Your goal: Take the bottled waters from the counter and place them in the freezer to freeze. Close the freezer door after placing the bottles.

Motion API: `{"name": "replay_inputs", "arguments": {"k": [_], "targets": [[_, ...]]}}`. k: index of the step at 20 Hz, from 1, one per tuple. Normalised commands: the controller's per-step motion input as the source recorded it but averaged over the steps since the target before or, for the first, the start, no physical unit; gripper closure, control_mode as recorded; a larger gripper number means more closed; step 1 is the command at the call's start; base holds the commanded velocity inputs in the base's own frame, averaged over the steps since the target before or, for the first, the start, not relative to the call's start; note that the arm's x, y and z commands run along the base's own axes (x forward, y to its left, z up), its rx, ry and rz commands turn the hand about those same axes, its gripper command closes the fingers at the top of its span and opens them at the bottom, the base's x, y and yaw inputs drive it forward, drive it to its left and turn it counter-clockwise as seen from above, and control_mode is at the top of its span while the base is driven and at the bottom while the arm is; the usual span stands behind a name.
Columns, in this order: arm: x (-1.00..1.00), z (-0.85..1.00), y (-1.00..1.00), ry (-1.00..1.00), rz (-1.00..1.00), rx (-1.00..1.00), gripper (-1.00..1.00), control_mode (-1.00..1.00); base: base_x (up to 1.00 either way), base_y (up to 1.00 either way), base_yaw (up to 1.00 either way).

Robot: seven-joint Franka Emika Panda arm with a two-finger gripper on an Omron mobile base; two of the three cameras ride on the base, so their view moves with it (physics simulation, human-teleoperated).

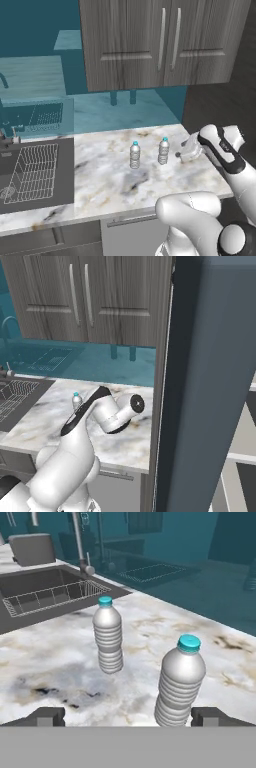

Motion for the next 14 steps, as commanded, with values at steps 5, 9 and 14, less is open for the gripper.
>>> {"name": "replay_inputs", "arguments": {"k": [5,9,14], "targets": [[0.13,-0.13,0.05,0.0,0.13,0.02,-1.0,-1.0,0.0,0.0,0.0],[0.12,-0.23,0.03,-0.03,0.12,0.01,-1.0,-1.0,0.0,0.0,0.0],[0.1,-0.02,0.02,-0.01,0.07,0.0,-1.0,-1.0,0.0,0.0,0.0]]}}
